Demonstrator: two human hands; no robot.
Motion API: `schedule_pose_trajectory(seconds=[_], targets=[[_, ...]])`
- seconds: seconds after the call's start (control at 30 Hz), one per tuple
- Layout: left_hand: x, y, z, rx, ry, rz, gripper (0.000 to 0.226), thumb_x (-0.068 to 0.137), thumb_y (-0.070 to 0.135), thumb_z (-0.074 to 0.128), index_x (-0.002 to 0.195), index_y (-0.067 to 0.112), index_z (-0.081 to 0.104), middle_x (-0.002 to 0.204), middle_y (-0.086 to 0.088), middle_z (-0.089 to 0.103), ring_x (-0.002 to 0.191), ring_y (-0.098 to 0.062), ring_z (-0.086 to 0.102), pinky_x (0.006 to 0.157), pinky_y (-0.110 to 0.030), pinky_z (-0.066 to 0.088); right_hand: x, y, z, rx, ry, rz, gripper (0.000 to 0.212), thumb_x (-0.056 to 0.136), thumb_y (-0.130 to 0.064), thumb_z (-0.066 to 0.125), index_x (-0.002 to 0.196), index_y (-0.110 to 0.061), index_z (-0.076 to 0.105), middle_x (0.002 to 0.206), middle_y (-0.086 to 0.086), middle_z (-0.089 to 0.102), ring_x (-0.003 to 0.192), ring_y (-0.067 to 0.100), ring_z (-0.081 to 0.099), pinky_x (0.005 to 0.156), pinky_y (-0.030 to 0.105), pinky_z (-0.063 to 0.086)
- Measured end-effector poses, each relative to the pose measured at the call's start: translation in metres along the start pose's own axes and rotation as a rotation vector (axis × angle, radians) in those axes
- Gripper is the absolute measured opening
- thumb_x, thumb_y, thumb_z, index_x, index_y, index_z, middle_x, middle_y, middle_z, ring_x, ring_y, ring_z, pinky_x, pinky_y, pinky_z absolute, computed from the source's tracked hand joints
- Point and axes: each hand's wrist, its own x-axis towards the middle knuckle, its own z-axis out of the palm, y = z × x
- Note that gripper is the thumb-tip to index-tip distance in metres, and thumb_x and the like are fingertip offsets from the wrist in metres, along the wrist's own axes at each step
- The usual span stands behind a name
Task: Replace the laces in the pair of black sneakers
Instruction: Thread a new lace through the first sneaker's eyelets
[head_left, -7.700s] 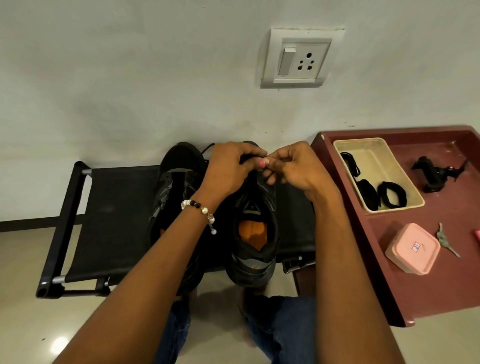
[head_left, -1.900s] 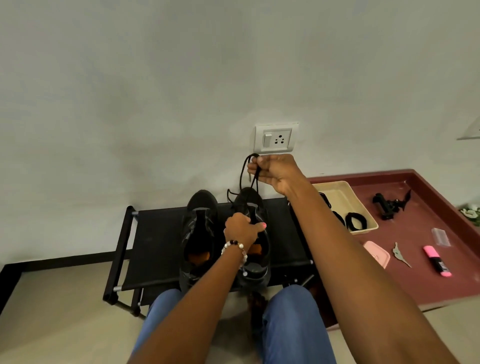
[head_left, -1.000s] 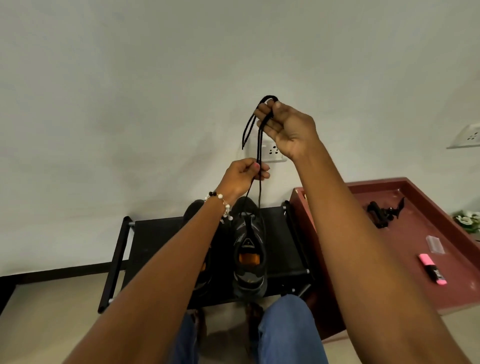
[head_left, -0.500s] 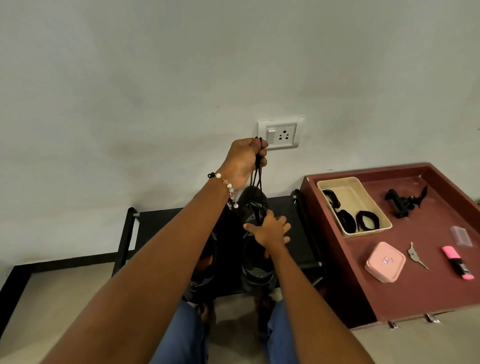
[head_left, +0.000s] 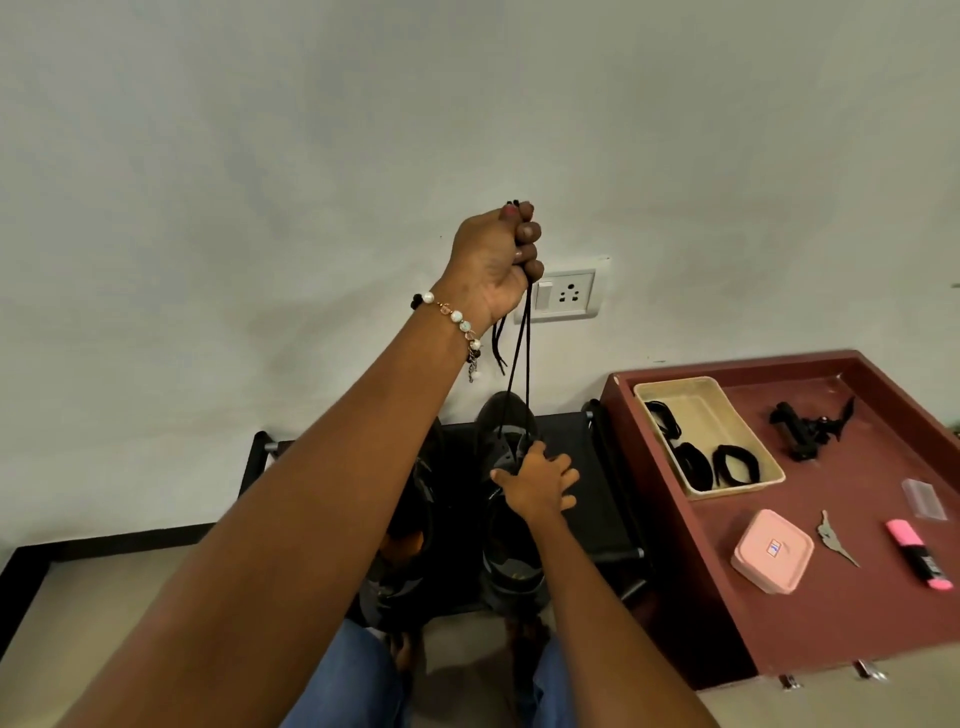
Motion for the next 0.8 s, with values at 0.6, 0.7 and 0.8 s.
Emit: schedule_pose_trajectory(seconds=[0.6, 0.7, 0.8], targets=[[0.004, -0.02, -0.064, 0.865, 0.267, 0.144, 0.017, 0.09, 0.019, 0.058, 0.077, 0.007, 0.058, 0.073, -0.003, 0.055, 0.068, -0.017, 0.049, 0.062, -0.029, 0.042, 0.001, -0.034, -0.082, 0.955, 0.029, -0.47, 0.006, 0.091, -0.009, 0.065, 0.095, -0.007, 0.07, 0.073, 0.002, 0.068, 0.067, 0.007, 0.062, 0.072, 0.02, 0.051], [-0.007, -0.055, -0.083, 1.401, 0.298, -0.056, 0.025, 0.092, 0.029, 0.058, 0.082, 0.009, 0.048, 0.09, -0.009, 0.055, 0.085, -0.024, 0.053, 0.071, -0.03, 0.043, 0.005, -0.021, -0.076, 0.956, 0.045, -0.426, 0.009, 0.091, -0.011, 0.066, 0.096, -0.006, 0.072, 0.07, 0.001, 0.064, 0.062, 0.003, 0.057, 0.062, 0.017, 0.047], [-0.016, -0.095, -0.093, 1.632, 0.095, 0.037, 0.041, 0.096, 0.036, 0.054, 0.119, 0.001, 0.055, 0.133, -0.02, 0.05, 0.127, -0.033, 0.043, 0.105, -0.038, 0.034, 0.006, -0.013, -0.073, 0.929, 0.006, -0.47, 0.009, 0.091, -0.01, 0.065, 0.094, -0.004, 0.072, 0.071, 0.002, 0.064, 0.065, 0.005, 0.058, 0.063, 0.019, 0.049]])
